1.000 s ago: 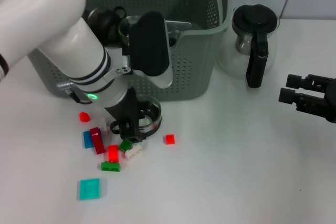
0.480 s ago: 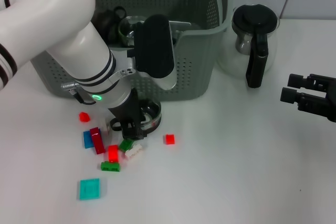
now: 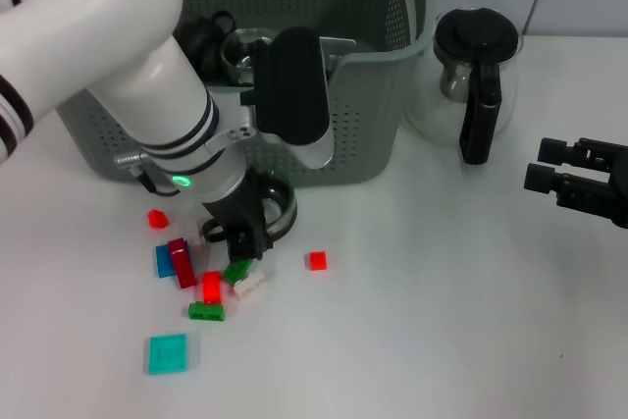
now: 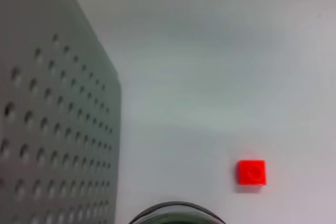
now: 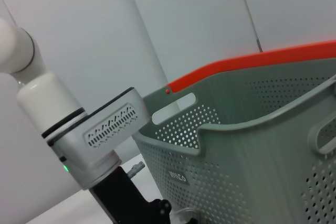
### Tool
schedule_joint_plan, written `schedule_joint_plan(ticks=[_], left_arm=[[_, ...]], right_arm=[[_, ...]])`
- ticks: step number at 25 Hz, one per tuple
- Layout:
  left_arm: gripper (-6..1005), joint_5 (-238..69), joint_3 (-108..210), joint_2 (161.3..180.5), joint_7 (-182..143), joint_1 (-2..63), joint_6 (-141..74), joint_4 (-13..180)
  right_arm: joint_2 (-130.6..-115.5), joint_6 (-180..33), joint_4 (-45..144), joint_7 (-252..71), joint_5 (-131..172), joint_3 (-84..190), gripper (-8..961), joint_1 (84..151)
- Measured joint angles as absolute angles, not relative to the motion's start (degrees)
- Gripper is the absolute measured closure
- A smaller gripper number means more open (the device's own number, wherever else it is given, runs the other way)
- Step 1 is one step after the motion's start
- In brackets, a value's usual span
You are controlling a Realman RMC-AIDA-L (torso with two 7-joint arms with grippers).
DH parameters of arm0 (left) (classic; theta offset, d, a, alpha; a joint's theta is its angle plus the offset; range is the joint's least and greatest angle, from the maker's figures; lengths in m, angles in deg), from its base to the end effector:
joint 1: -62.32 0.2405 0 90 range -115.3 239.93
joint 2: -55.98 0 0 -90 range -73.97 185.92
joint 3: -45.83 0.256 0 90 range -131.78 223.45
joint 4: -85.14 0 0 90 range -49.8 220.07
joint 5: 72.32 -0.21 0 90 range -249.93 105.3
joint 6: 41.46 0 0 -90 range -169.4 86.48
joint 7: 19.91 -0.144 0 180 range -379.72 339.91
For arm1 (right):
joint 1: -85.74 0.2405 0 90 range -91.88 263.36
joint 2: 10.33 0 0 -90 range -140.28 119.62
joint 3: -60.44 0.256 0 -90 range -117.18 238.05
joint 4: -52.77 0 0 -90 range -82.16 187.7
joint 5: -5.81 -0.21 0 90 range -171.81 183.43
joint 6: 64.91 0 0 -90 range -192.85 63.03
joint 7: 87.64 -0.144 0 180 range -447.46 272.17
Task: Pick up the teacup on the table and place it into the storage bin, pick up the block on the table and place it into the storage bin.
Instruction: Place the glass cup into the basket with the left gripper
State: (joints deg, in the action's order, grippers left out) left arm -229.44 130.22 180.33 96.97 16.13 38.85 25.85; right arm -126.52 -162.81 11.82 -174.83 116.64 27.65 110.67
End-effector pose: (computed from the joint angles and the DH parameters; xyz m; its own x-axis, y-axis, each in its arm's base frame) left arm -0.1621 0.3702 -0.0694 0.8440 0.0890 -0.5290 -0.0079 -0.9840 -0.1782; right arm 0.2855 0.3078 0.0498 0.6552 -0.4220 -0.6266 -0.5963 -0.7982 -0.0859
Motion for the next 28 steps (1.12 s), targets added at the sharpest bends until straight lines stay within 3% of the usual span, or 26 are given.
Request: schedule_joint_plan(ticks=[6, 15, 20, 28], left_arm=[[959, -229.0, 128.6, 180.33, 97.2, 18.7, 50.7, 14.1], [949, -216.1, 107.1, 179.85, 96.1, 21.0, 75.8, -14.9], [943, -207.3, 98.1, 178.87, 95.7, 20.7, 73.4, -17.5], [933, -209.9, 105.3, 178.95, 94.9, 18.7, 47.5, -6.9]], right_arm=[[-126.52, -163.0, 11.8, -174.8, 116.6, 27.6, 346, 110.6], [-126.52, -162.9, 11.8, -174.8, 116.6, 27.5, 347, 110.4], [-126.52, -163.0, 11.9, -174.8, 116.6, 27.5, 346, 110.4], [-126.56, -163.0, 11.9, -174.8, 116.6, 27.3, 346, 110.7]])
